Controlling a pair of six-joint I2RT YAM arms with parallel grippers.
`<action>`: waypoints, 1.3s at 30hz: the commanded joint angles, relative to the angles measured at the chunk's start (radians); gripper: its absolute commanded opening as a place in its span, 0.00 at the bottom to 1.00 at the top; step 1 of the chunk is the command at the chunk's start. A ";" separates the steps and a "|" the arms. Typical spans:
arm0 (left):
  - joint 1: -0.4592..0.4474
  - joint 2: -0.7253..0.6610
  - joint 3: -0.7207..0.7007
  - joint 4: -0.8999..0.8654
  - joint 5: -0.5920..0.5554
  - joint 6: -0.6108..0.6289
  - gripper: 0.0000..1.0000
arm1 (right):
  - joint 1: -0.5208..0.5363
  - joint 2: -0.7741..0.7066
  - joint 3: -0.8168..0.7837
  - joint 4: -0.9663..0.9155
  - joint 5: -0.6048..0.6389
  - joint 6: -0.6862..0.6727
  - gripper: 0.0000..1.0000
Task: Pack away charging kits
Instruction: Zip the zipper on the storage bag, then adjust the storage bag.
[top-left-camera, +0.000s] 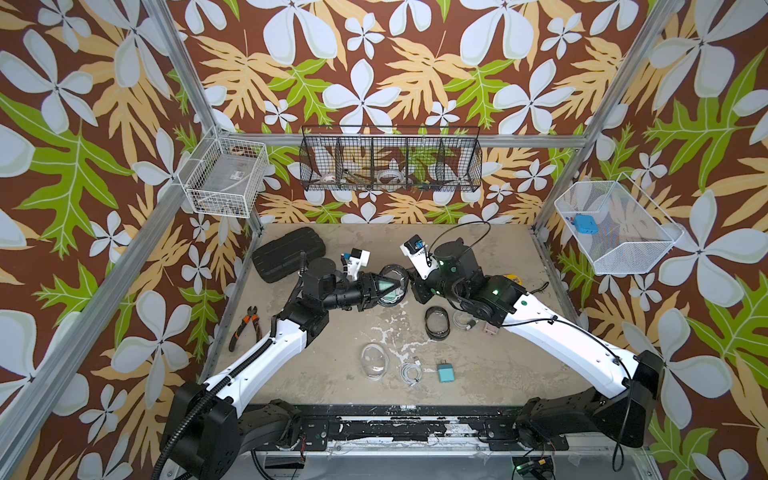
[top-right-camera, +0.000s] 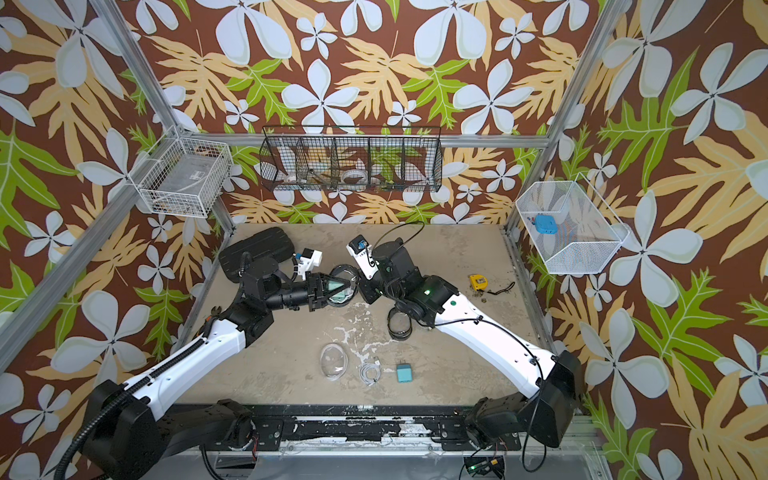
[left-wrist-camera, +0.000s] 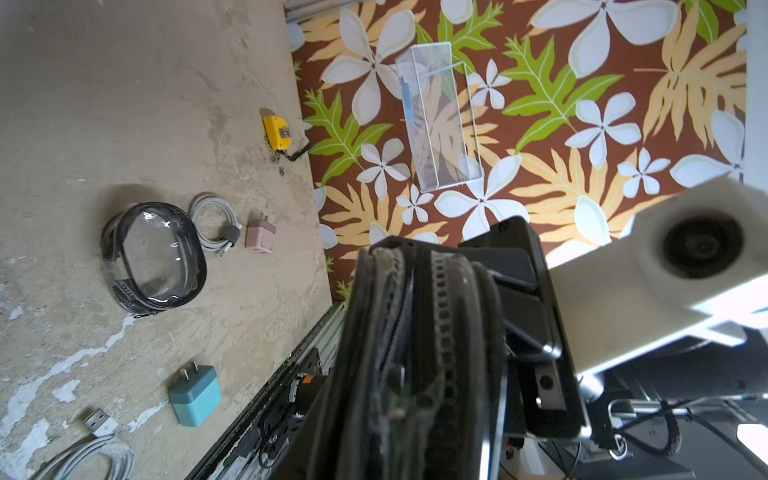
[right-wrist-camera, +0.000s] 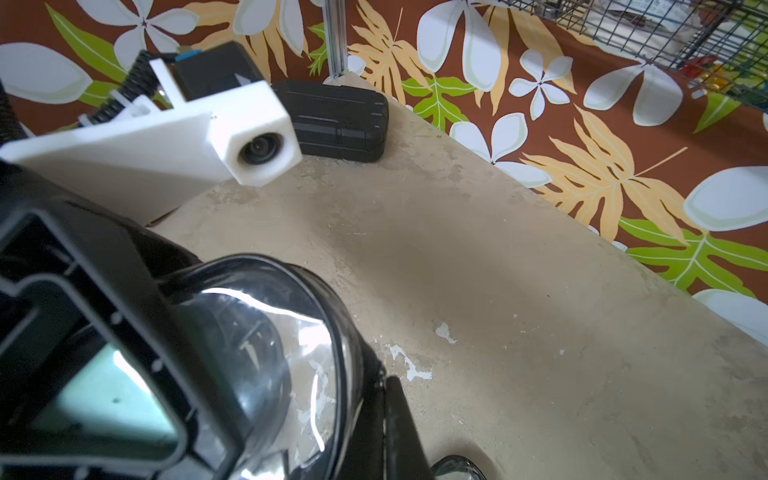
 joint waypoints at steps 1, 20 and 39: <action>-0.004 -0.020 -0.021 0.043 0.224 0.060 0.00 | -0.006 -0.002 0.034 0.063 0.026 -0.045 0.00; -0.062 0.042 0.186 -0.396 0.245 0.719 0.00 | -0.121 -0.174 0.142 -0.294 -0.407 -0.058 0.24; -0.136 0.161 0.431 -0.840 0.089 1.113 0.04 | -0.157 -0.141 -0.006 -0.257 -0.786 -0.021 0.00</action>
